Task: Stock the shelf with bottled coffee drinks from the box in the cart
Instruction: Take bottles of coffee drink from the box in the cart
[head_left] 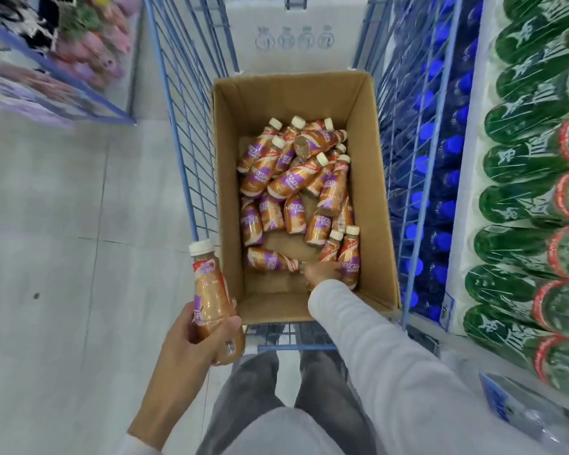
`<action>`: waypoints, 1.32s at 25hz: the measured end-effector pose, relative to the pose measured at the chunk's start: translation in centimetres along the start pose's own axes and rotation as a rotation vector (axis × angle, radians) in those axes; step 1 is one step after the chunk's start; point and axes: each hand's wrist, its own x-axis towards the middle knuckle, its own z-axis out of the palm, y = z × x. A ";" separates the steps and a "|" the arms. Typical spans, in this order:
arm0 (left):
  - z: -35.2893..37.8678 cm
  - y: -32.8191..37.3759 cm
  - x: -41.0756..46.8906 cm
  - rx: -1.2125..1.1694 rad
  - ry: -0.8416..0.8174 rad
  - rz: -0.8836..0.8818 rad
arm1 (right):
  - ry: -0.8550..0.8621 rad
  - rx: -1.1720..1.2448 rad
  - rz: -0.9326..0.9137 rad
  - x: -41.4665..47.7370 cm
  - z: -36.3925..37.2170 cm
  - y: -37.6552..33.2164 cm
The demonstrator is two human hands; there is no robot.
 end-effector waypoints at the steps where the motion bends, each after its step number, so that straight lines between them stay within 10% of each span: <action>1: 0.0 -0.3 0.0 -0.010 0.009 -0.013 | 0.057 -0.006 -0.014 0.6 1.1 0.3; 8: 0.4 -1.0 0.1 0.005 -0.031 0.001 | 0.086 0.055 -0.023 0.7 2.0 0.5; 18: 1.6 7.0 -3.6 0.092 -0.299 0.330 | 0.017 0.478 -0.590 -17.8 -10.5 6.3; 33: 16.3 5.1 -29.3 0.366 -0.925 0.945 | 0.643 1.231 -0.850 -36.7 -22.5 37.1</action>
